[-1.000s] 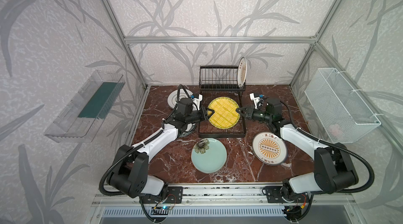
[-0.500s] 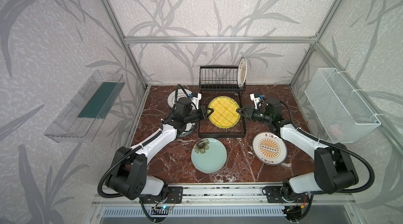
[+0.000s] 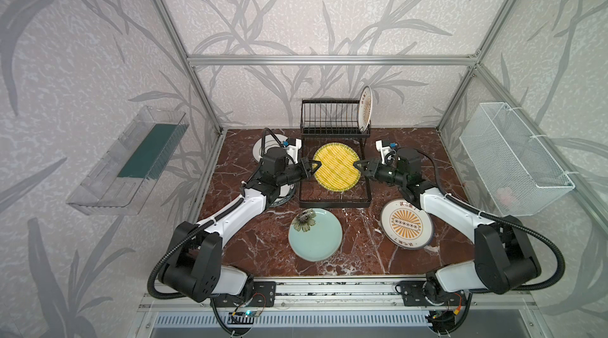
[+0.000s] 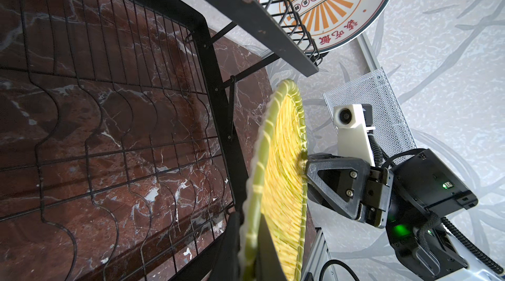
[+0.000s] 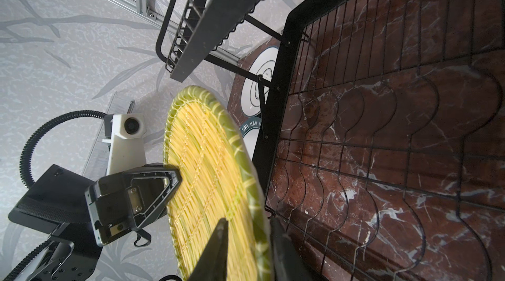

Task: Load plates into a dish rack
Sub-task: Pick up the plate from the top-right of the table.

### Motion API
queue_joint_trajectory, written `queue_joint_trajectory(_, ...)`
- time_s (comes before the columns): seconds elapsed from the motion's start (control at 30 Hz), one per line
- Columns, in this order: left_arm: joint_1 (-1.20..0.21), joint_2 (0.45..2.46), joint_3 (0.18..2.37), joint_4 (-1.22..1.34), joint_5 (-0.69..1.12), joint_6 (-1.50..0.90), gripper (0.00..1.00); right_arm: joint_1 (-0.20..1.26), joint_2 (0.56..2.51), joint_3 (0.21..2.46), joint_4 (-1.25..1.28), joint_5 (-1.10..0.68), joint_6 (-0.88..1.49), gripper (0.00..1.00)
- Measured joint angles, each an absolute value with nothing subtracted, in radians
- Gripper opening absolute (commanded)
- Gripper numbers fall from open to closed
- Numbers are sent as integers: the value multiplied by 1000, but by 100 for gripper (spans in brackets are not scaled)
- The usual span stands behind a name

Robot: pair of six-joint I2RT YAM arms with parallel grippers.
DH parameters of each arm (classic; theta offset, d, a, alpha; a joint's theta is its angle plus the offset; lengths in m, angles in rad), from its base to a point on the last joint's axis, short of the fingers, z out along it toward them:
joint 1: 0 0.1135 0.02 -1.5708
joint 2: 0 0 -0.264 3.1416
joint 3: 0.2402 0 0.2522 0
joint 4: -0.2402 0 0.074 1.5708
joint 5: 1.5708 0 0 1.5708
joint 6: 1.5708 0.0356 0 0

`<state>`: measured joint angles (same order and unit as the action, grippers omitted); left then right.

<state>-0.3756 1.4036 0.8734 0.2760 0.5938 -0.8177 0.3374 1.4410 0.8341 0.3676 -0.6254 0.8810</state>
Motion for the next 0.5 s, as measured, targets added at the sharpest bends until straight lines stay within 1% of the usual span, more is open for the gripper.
queue_joint_trajectory(0.3, -358, 1404, 847, 341, 595, -859, 0, 377, 1483, 823, 454, -633, 921, 32)
queue_joint_trajectory(0.5, -357, 1404, 846, 355, 591, -870, 0, 402, 1517, 823, 498, -651, 948, 31)
